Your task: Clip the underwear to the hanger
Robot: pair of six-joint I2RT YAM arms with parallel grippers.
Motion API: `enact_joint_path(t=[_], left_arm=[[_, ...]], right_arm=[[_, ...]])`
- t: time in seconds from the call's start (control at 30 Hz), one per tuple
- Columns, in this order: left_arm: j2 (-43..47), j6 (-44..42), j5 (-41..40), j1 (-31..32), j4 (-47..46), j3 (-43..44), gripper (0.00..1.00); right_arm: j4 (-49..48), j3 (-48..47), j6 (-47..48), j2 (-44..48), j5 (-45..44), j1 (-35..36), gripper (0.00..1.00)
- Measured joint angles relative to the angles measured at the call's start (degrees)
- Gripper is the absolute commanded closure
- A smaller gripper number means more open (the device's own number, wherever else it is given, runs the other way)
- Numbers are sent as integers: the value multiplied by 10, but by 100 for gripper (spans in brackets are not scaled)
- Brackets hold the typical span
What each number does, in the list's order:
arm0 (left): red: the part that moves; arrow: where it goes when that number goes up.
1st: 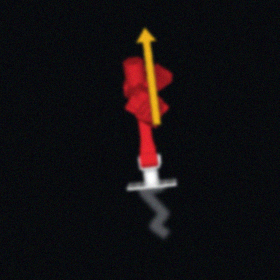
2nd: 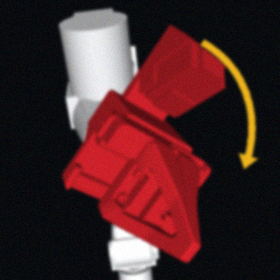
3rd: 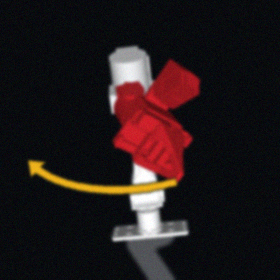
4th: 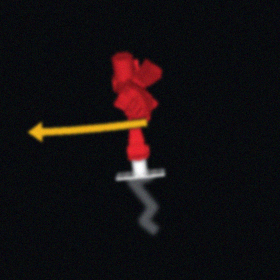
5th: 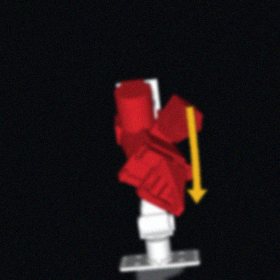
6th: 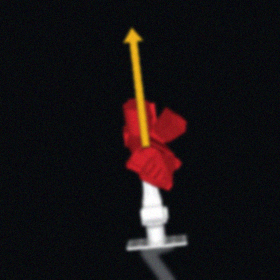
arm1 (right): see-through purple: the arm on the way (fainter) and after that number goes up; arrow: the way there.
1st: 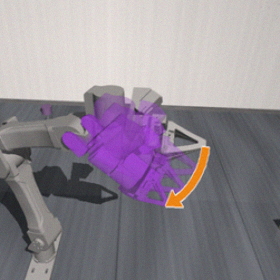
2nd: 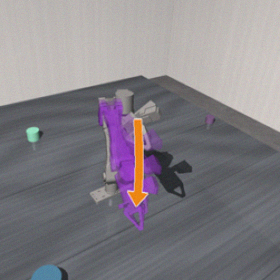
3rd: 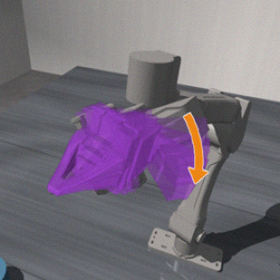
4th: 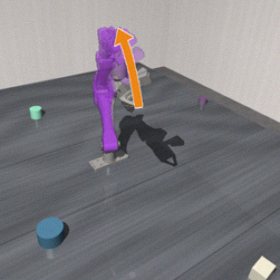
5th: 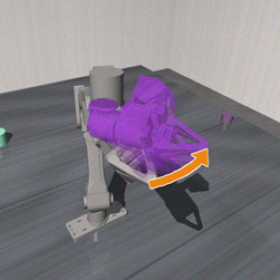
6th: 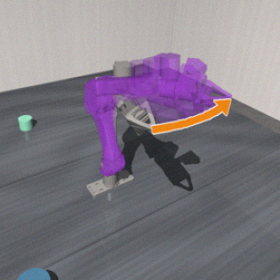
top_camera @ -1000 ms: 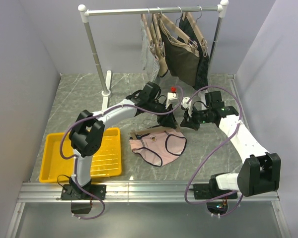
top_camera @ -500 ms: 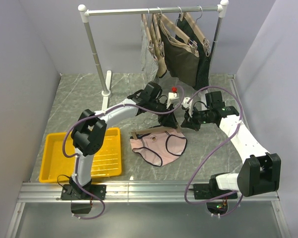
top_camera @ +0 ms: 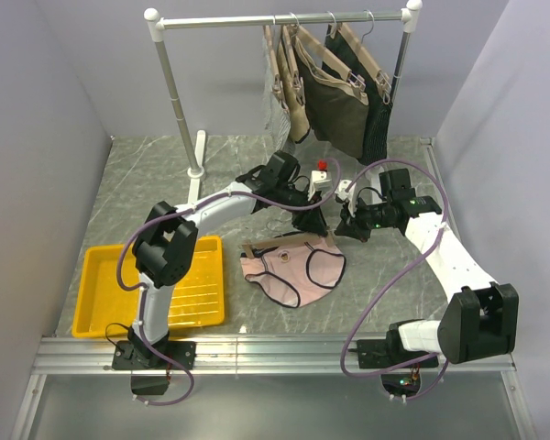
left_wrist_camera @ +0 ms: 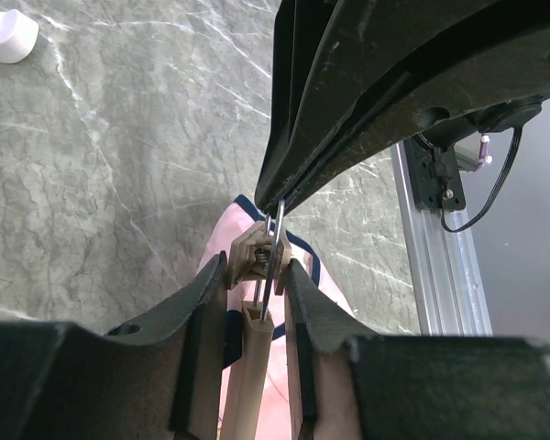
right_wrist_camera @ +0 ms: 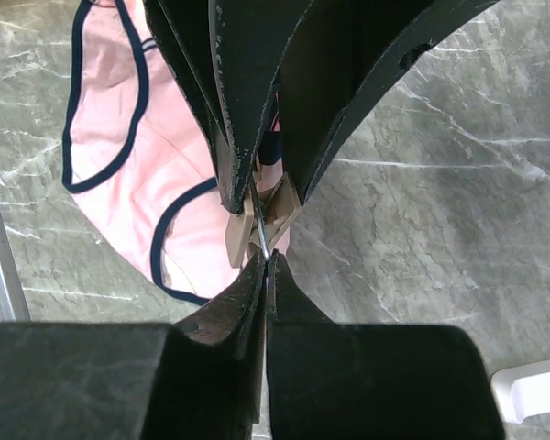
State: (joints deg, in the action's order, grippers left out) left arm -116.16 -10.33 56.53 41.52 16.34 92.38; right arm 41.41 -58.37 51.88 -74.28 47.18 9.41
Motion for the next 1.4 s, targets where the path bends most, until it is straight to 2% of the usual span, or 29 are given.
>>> enact_joint_path(t=[0.03,0.07,0.1,0.17,0.23,0.37,0.57,0.7,0.87,1.13,1.4], left_arm=[[0,1,0,0,0,0,100],[0,2,1,0,0,0,100],[0,5,1,0,-1,0,100],[-1,12,1,0,-2,0,100],[-4,16,2,0,-2,0,100],[-16,21,1,3,-3,0,100],[-28,23,22,11,1,0,100],[-28,30,48,5,1,0,100],[-30,41,54,-10,-2,2,100],[-38,80,43,-56,-27,3,100],[-39,101,40,-73,-47,3,100]], right_arm=[[0,0,-1,0,0,0,88],[0,0,-3,0,0,0,82],[0,0,-6,0,-1,0,65],[-3,1,-14,0,-3,0,51],[-12,8,-24,2,-4,-1,42],[-23,14,-47,-3,7,-19,40],[-26,16,-86,-28,64,-86,39],[-54,68,-129,-24,98,-92,39],[-111,136,-230,-24,114,-101,43],[-249,149,-404,-53,48,-108,49],[-342,87,-538,-171,-29,-44,48]])
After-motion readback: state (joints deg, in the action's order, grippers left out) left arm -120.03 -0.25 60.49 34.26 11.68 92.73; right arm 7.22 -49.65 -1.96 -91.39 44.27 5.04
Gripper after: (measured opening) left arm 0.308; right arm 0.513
